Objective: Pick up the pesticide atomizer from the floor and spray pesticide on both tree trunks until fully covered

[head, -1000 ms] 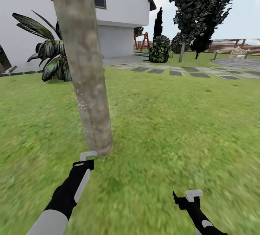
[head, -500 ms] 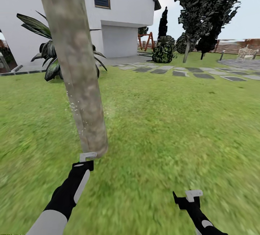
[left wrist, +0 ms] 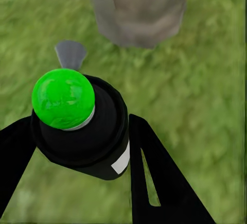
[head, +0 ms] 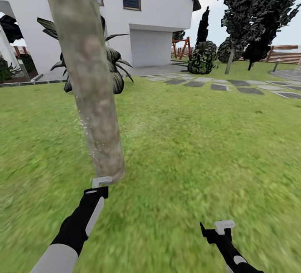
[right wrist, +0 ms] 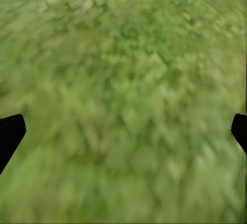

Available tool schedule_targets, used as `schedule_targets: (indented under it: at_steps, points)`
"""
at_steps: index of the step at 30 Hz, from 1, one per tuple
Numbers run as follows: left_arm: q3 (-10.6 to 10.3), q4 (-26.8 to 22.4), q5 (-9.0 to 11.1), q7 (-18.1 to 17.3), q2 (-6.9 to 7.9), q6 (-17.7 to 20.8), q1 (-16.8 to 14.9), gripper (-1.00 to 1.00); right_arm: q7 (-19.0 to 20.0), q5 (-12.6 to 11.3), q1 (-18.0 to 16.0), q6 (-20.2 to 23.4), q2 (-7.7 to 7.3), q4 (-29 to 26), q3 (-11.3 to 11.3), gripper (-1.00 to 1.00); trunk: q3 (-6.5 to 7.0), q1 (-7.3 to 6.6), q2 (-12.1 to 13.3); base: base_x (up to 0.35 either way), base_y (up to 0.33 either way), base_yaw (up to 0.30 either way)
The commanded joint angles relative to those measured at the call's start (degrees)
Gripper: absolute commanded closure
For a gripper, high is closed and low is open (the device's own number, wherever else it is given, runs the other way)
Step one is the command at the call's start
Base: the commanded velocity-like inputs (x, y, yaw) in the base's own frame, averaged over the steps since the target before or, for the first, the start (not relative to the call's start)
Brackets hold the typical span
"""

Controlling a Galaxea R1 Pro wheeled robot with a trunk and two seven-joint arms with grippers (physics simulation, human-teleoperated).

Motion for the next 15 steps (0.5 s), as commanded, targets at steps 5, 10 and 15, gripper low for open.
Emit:
schedule_targets:
  at_steps: [5, 10, 15]
  points:
    - [0.20, 0.00, -0.03, -0.08, 0.15, 0.07, -0.01, 1.00, 0.00, 0.00, 0.00, 0.00, 0.00, 0.00, -0.03, -1.00, 0.00, 0.00, 0.00, 0.111, -0.273, 0.015]
    - [0.39, 0.00, 0.04, -0.10, 0.32, 0.19, 0.00, 1.00, 0.00, 0.00, 0.00, 0.00, 0.00, 0.00, 0.02, -1.00, 0.00, 0.00, 0.00, 0.111, -0.273, 0.019]
    - [0.29, 0.00, 0.04, -0.10, 0.30, 0.16, -0.01, 1.00, 0.00, 0.00, 0.00, 0.00, 0.00, 0.00, 0.04, -1.00, 0.00, 0.00, 0.00, 0.111, -0.273, 0.223]
